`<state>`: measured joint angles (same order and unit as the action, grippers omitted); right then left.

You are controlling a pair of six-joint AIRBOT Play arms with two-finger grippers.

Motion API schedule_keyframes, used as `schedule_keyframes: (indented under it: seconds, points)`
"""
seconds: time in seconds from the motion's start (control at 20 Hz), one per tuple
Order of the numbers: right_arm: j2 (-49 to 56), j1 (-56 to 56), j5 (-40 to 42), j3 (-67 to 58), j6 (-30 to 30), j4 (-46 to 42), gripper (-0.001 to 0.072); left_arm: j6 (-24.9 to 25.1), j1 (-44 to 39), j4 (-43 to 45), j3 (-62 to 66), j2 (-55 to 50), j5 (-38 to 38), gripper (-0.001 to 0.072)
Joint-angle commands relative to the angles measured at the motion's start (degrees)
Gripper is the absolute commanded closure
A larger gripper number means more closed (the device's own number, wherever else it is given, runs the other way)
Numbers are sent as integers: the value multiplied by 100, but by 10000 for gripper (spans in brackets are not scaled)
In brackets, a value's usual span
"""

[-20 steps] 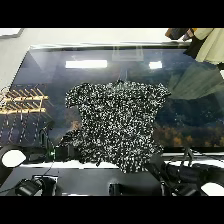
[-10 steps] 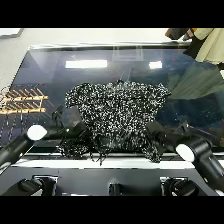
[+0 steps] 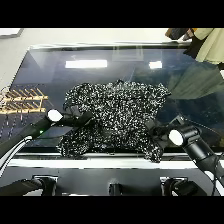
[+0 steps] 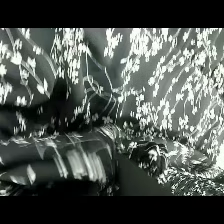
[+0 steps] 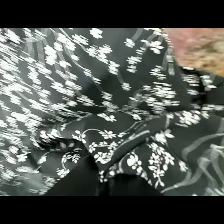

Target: Fold the clothes and pants, and hang the long-sleeved shirts on hangers.

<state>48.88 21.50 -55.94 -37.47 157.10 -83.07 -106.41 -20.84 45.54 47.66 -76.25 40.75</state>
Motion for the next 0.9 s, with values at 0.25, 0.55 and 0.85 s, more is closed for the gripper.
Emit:
schedule_keyframes:
  seconds: [0.25,0.55,0.85]
  points:
    - [-271,-28,-977,-1145,-1316,-778,269,295,485,575,348,98,474,102]
    - [1364,-17,-1626,-3062,-2868,-186,269,297,710,1808,562,619,811,101]
    - [3195,680,-1867,-3257,-3119,-13,267,297,693,1969,605,599,831,102]
